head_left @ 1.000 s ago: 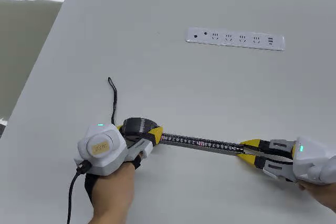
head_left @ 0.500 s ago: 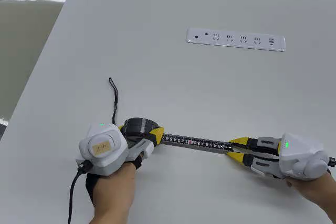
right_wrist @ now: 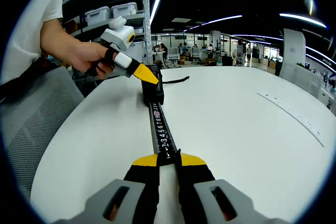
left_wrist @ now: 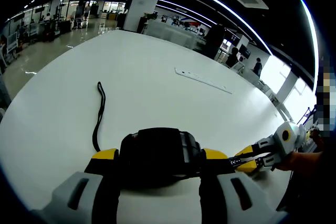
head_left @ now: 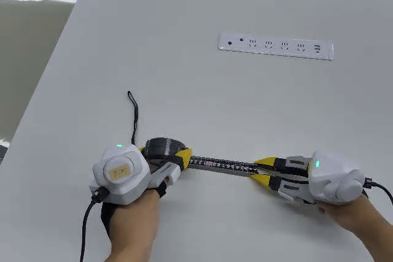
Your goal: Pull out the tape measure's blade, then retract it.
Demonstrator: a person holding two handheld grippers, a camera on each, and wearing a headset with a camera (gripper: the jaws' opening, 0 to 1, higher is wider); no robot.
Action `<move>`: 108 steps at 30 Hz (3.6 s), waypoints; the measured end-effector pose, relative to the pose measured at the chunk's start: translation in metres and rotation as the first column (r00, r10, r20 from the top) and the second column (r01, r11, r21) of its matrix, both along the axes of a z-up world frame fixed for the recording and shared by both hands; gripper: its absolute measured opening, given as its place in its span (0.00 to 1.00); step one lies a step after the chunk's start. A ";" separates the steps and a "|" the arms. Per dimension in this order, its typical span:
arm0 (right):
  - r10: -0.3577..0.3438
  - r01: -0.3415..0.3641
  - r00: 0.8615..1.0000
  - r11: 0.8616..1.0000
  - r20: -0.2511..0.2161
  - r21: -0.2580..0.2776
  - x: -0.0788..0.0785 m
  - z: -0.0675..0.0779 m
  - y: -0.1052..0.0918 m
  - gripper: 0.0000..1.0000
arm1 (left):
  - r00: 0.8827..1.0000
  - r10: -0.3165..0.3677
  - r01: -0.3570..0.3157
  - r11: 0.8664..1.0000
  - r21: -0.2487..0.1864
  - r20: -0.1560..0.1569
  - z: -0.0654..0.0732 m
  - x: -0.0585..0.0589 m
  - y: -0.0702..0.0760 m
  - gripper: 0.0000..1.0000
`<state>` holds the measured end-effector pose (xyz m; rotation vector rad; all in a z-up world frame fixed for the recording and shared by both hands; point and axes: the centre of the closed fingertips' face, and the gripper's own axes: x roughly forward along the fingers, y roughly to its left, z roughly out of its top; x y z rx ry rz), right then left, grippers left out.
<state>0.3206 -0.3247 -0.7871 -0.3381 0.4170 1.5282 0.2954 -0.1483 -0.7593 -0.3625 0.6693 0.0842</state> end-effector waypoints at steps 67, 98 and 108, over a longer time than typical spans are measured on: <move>0.099 -0.098 0.994 0.994 -0.043 0.038 -0.017 0.000 0.095 0.10 | 1.000 0.006 -0.006 1.000 -0.010 -0.011 0.000 0.000 0.001 0.57; 0.116 -0.115 0.993 0.992 -0.019 0.042 -0.027 -0.002 0.122 0.10 | 1.000 0.007 -0.007 1.000 -0.020 -0.010 0.001 0.000 0.001 0.57; 0.117 -0.116 0.993 0.992 -0.023 0.043 -0.028 0.000 0.127 0.10 | 1.000 0.011 -0.011 1.000 -0.026 -0.005 0.001 0.001 0.002 0.57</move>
